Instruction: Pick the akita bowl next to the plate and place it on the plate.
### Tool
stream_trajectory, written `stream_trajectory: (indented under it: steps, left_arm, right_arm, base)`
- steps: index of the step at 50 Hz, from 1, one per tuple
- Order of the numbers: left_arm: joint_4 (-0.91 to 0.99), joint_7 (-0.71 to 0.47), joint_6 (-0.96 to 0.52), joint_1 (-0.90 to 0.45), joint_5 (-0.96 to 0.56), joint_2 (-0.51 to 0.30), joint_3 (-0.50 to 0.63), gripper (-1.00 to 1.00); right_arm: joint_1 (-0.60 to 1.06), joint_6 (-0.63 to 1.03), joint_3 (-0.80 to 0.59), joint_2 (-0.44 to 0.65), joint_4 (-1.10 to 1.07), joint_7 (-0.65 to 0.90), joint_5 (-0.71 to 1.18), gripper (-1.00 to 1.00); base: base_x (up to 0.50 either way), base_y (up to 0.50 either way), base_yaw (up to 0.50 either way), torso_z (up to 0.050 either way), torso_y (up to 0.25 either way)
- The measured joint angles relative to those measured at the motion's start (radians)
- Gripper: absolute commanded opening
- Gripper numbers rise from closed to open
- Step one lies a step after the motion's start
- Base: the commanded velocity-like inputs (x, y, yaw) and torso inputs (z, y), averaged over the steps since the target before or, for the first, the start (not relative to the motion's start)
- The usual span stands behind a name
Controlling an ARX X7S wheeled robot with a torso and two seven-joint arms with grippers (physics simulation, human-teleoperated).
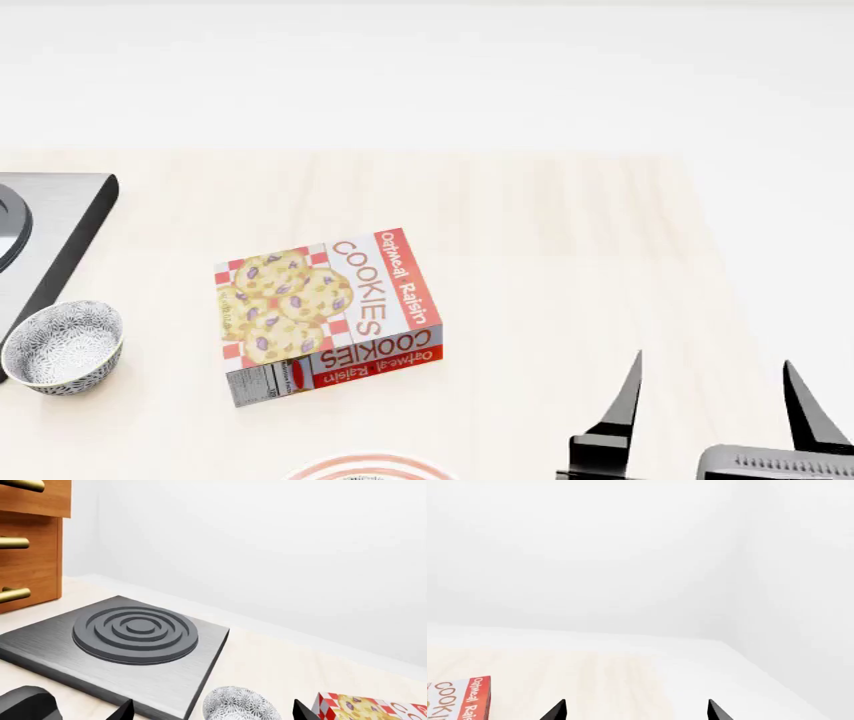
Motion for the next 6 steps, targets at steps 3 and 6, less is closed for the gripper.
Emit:
stream_trajectory:
  steps: [3,6]
  left_arm:
    - [-0.001,0.001,0.000,0.000,-0.002,0.000,0.000,1.00]
    - [-0.002,0.001,0.001,0.000,-0.003,0.000,0.000,1.00]
  right_arm:
    - [-0.005,-0.004,-0.001,0.004,-0.011,0.006,-0.013,1.00]
    - [-0.012,-0.012,0.001,0.009,-0.023,0.013,-0.027,1.00]
  base:
    - [0.00,0.00,0.00,0.000,0.000]
    - [0.00,0.00,0.00,0.000,0.000]
